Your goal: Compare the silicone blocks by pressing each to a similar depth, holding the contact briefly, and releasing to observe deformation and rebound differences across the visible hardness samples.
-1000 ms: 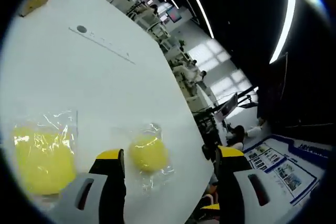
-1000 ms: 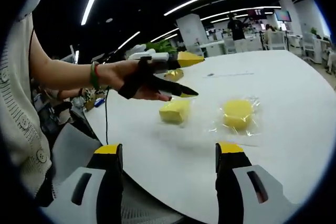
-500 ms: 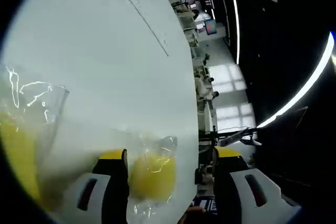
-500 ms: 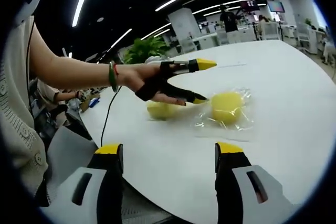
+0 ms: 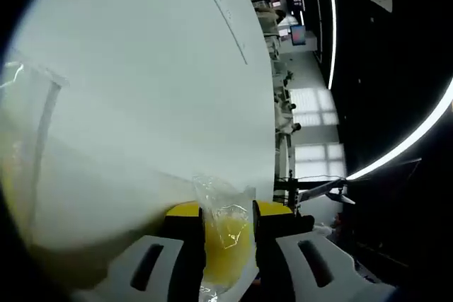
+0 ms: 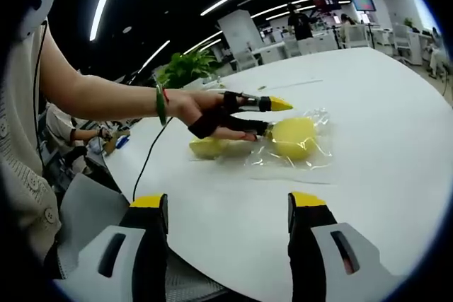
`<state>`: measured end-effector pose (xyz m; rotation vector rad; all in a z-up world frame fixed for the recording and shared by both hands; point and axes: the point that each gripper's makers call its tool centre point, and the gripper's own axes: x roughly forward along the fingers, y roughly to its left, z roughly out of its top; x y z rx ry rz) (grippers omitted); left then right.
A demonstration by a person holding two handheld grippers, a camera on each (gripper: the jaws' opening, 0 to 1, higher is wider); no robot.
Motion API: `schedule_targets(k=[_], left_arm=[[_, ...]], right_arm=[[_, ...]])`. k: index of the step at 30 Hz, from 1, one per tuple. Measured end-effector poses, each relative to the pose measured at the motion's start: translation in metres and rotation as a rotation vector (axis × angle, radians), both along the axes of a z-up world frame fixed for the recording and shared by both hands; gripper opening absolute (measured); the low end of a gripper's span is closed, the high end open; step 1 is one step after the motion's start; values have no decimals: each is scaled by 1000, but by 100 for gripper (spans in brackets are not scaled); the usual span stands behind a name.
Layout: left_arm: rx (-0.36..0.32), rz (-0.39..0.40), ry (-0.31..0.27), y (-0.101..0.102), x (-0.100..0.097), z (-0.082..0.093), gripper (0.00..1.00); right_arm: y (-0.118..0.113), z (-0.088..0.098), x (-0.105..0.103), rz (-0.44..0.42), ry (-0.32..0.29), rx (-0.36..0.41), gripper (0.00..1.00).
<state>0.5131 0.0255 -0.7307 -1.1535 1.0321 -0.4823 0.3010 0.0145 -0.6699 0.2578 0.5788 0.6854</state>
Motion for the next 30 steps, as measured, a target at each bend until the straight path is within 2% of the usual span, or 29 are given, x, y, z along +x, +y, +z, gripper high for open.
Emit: schedule_targets(k=[2, 4, 7, 13, 22, 25, 30], left_arm=[[31, -12, 12, 3, -1, -6, 10], [24, -24, -5, 2, -1, -4, 9], [72, -79, -65, 2, -2, -5, 7], [122, -110, -96, 3, -3, -4, 2], [181, -154, -149, 0, -3, 0, 0], [168, -157, -167, -1, -4, 8, 0], [160, -180, -247, -2, -2, 25, 0]], right_arm=[[1, -1, -1, 2, 2, 0, 63], [2, -2, -1, 5, 3, 3, 62], [3, -4, 0, 12, 4, 3, 60], [3, 3, 7, 13, -38, -1, 58], [2, 2, 6, 10, -34, 0, 58], [2, 3, 5, 8, -35, 1, 58], [3, 6, 4, 11, -43, -2, 58]])
